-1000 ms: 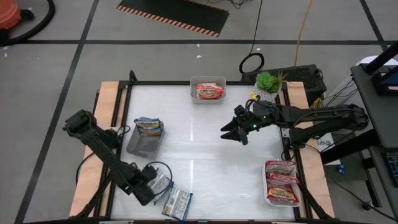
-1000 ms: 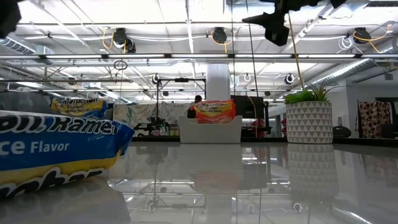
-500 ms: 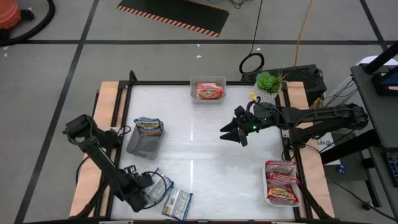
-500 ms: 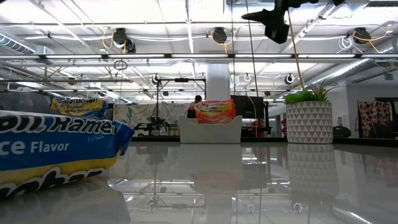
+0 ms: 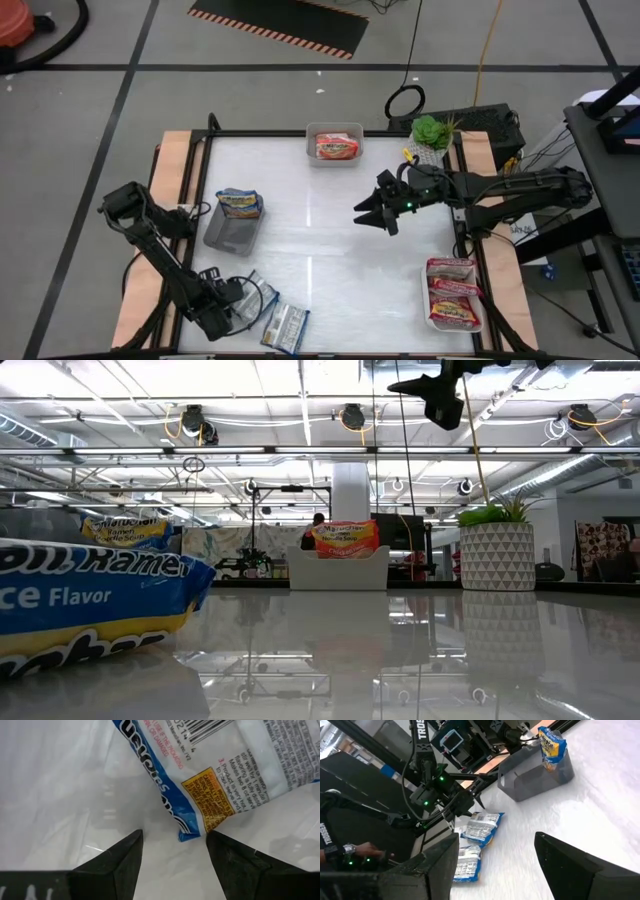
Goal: Sort Maruchan noodles
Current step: Put the left blue noodle pack into the black bin
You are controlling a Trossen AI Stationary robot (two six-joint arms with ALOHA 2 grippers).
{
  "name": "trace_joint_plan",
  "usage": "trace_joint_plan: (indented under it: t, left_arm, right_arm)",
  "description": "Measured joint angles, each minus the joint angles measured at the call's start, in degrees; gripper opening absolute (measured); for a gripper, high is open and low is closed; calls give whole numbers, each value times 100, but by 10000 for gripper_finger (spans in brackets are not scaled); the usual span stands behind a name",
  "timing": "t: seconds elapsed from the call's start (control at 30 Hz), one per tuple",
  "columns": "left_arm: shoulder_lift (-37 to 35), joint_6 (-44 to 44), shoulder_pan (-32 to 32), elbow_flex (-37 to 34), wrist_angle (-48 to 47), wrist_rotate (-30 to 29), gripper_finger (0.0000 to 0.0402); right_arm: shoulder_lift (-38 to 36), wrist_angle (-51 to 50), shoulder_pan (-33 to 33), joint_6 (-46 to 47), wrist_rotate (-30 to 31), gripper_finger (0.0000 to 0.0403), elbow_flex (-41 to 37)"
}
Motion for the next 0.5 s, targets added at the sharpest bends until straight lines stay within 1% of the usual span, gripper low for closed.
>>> trace_joint_plan:
  t: [0.17,0.27,0.37,0.5]
  left_arm:
    - [1,190,11,-11,94,-50,229]
    - [3,323,11,-17,140,-59,217]
    - [8,431,11,-17,178,-74,185]
    - [14,499,19,-15,245,-92,125]
  right_arm:
    - [-1,-2,-2,-141,24,254,0]
    - [-2,-3,-2,-161,167,254,0]
    - [-2,-2,-2,-241,306,254,0]
    - [-2,-2,-2,-284,432,254,0]
